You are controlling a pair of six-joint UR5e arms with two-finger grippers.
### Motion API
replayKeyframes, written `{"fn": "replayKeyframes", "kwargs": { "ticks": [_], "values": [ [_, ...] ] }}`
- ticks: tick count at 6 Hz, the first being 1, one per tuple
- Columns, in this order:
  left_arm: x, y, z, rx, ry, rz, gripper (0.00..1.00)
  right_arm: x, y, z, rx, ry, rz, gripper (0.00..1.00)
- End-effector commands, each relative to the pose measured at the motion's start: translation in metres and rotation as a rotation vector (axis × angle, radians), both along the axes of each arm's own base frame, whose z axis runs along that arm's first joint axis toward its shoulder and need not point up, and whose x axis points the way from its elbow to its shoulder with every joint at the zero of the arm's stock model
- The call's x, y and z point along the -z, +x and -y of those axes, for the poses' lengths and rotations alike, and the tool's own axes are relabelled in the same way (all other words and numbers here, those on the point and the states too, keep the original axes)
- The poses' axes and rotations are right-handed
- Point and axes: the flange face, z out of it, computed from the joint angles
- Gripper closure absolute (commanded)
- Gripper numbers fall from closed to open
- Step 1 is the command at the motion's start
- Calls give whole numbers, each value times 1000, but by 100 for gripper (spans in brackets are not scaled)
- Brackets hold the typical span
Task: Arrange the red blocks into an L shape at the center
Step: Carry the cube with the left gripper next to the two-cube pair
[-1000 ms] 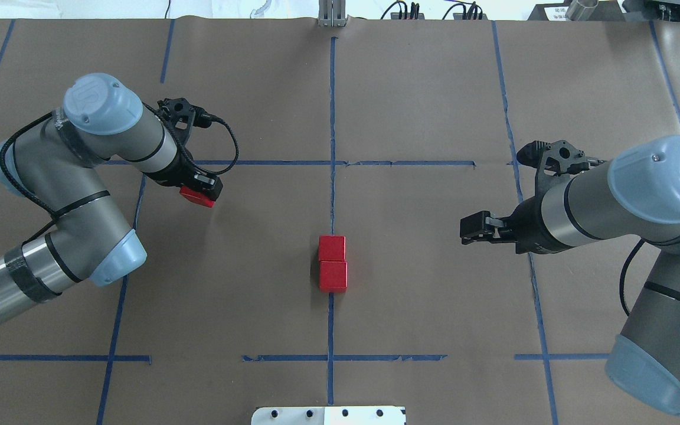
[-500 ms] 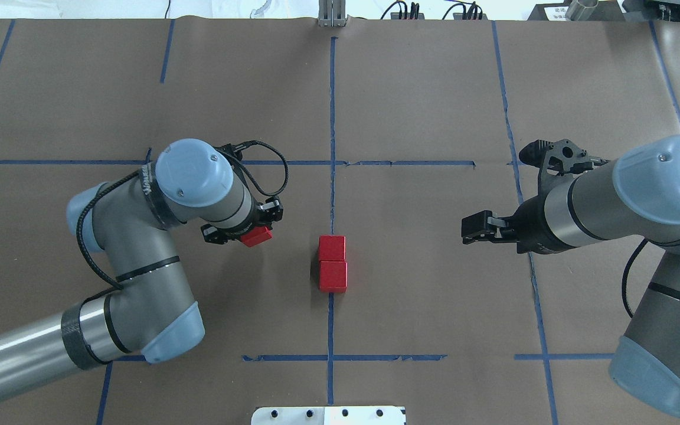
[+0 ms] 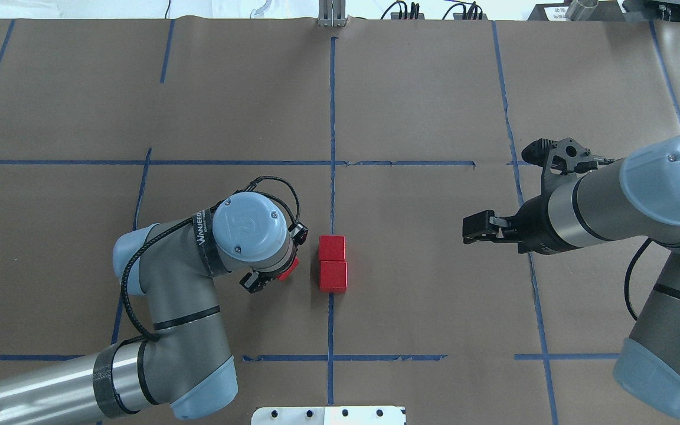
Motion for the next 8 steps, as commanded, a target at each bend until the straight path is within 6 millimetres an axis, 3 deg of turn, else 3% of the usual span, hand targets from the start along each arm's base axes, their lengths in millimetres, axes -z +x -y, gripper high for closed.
{"fn": "replayKeyframes", "kwargs": {
  "ticks": [1,4,8],
  "values": [
    [3,5,1,128,-134,-13,97,-1,1,0,-1,-3,-2,0],
    [0,-1,17,393,-388,-48,99,-3,0,0,-1,-9,-11,0],
    [0,6,19,450,-479,-71,100,-3,0,0,-2,-10,-11,0]
  ]
}}
